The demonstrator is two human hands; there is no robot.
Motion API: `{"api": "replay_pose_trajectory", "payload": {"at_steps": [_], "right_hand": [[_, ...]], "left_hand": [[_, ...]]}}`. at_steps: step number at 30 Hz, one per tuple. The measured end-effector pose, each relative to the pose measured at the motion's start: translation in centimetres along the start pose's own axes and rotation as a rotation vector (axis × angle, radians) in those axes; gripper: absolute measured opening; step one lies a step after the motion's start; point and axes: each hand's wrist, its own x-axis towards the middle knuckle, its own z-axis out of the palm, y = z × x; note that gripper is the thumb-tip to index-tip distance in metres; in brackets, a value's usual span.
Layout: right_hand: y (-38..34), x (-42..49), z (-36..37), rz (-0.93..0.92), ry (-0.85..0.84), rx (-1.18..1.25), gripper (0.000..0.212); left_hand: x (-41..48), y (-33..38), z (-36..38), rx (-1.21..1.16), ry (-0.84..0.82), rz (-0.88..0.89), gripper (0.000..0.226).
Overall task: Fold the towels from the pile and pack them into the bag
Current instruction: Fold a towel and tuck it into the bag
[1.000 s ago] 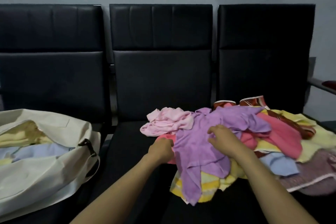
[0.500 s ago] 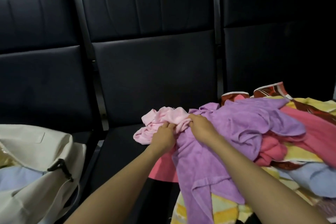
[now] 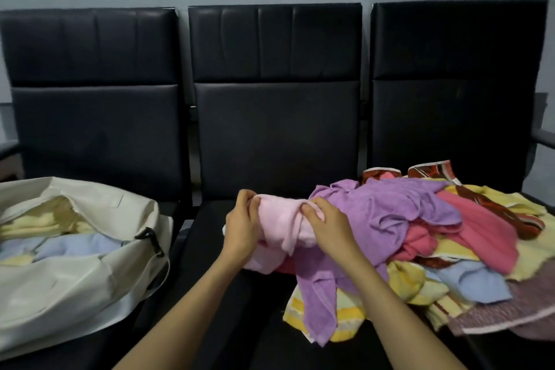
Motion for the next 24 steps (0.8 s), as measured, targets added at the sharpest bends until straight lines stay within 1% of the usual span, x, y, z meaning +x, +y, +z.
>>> {"api": "replay_pose_trajectory", "payload": {"at_steps": [2, 4, 9, 11, 13, 14, 15, 16, 17, 18, 20, 21, 22, 23, 24], "right_hand": [[-0.3, -2.1, -0.5, 0.006, -0.070, -0.073, 0.026], [-0.2, -4.2, -0.9, 0.003, -0.114, -0.074, 0.033], [-0.1, -7.6, -1.4, -0.038, -0.228, -0.134, 0.038], [0.1, -8.1, -1.4, -0.052, -0.225, -0.199, 0.038], [0.4, -8.3, -1.4, -0.072, -0.196, -0.240, 0.036], [0.4, -8.1, -1.3, -0.081, -0.177, -0.241, 0.032], [0.4, -7.8, -1.3, -0.094, -0.157, -0.221, 0.027], [0.3, -7.5, -1.4, -0.101, -0.140, -0.170, 0.022], [0.0, -7.2, -1.4, -0.104, -0.125, -0.083, 0.018], [-0.3, -7.0, -1.5, -0.095, -0.118, 0.036, 0.016], [-1.2, -6.9, -1.9, -0.061, -0.144, 0.280, 0.015], [-1.5, -7.0, -2.0, -0.053, -0.161, 0.341, 0.015], [-1.6, -7.0, -2.2, -0.067, -0.182, 0.341, 0.014], [-1.4, -7.0, -2.5, -0.091, -0.216, 0.271, 0.012], [-0.9, -6.9, -2.8, -0.105, -0.270, 0.146, 0.011]], "left_hand": [[-2.1, 0.1, -1.1, -0.013, -0.060, -0.030, 0.014], [-3.9, 0.0, -2.0, 0.018, -0.119, -0.050, 0.015], [-7.0, -0.9, -3.4, 0.229, -0.215, -0.018, 0.012], [-8.2, -2.1, -3.3, 0.312, -0.188, 0.057, 0.010], [-9.3, -2.9, -3.0, 0.346, -0.076, 0.194, 0.011], [-9.8, -3.0, -2.8, 0.325, -0.038, 0.244, 0.017], [-10.3, -2.9, -2.6, 0.292, -0.055, 0.245, 0.029], [-10.8, -2.8, -2.1, 0.275, -0.120, 0.208, 0.041], [-11.3, -2.7, -1.5, 0.331, -0.198, 0.166, 0.051], [-11.8, -3.0, -0.8, 0.458, -0.261, 0.137, 0.057], [-12.0, -3.7, -0.1, 0.702, -0.327, 0.043, 0.061], [-11.5, -4.0, -0.1, 0.743, -0.325, -0.035, 0.064], [-10.9, -4.3, -0.3, 0.747, -0.315, -0.108, 0.064], [-10.2, -4.4, -0.6, 0.714, -0.305, -0.173, 0.058], [-9.3, -4.6, -1.1, 0.619, -0.277, -0.244, 0.047]]}}
